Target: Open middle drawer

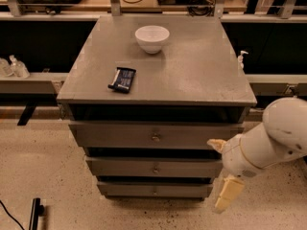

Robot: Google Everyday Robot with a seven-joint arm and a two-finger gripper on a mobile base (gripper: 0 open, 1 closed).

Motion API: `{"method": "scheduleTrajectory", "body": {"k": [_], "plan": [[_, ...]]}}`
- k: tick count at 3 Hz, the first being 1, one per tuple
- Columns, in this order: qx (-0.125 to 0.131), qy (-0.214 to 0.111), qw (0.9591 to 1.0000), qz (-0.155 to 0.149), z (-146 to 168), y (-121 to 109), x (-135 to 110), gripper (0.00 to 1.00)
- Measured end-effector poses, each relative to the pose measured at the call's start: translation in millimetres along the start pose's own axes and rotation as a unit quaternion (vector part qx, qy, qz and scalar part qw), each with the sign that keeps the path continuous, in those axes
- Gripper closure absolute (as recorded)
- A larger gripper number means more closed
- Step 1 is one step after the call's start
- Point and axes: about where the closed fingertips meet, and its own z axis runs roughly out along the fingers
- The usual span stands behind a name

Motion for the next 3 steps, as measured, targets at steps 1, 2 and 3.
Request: {"method": "scheduleTrajectory", "body": {"k": [1,2,3], "plan": [[-0.038,-0.011,0.9992,0.003,82,36,27,0.00],[-0.039,-0.011,0.9992,0.002,82,36,27,0.00],[-0.060,-0.025,0.9976,-0.023,97,35,18,0.00]]}}
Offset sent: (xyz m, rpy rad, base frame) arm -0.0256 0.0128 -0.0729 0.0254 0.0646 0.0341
